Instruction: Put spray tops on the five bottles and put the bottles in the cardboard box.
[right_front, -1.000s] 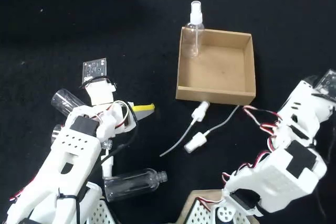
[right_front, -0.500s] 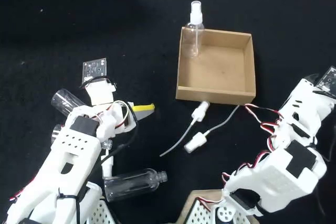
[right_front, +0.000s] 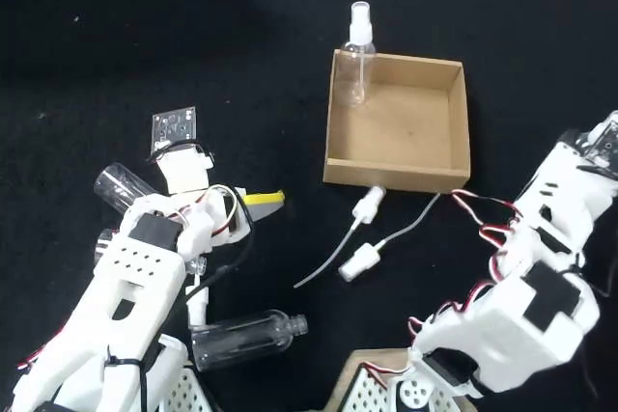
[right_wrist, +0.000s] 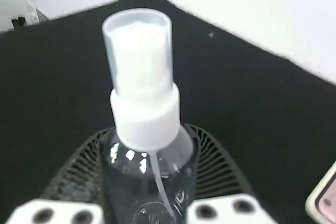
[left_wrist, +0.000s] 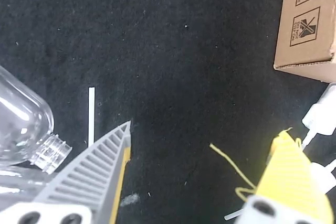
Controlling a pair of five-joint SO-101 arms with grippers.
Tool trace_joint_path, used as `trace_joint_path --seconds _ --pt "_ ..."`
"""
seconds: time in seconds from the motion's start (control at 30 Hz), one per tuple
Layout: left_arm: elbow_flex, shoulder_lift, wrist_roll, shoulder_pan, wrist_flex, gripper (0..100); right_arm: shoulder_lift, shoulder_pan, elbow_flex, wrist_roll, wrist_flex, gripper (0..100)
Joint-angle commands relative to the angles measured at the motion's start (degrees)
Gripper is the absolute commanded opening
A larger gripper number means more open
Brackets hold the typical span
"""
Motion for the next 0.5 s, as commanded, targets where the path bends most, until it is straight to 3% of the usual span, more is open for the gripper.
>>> trace_joint_path --seconds 0.0,0.2,0.47 --pt "0.0 -0.9 0.1 0.3 -1.0 39 -10.9 -0.4 -3.8 -0.6 5.7 1.1" --pt "0.0 -0.9 0.1 0.5 -1.0 39 -22.0 -4.2 -13.2 -0.7 28.6 1.1" --pt "0.0 -0.9 0.1 0.1 -1.0 39 -26.8 -16.8 -14.8 -0.7 33.0 1.1"
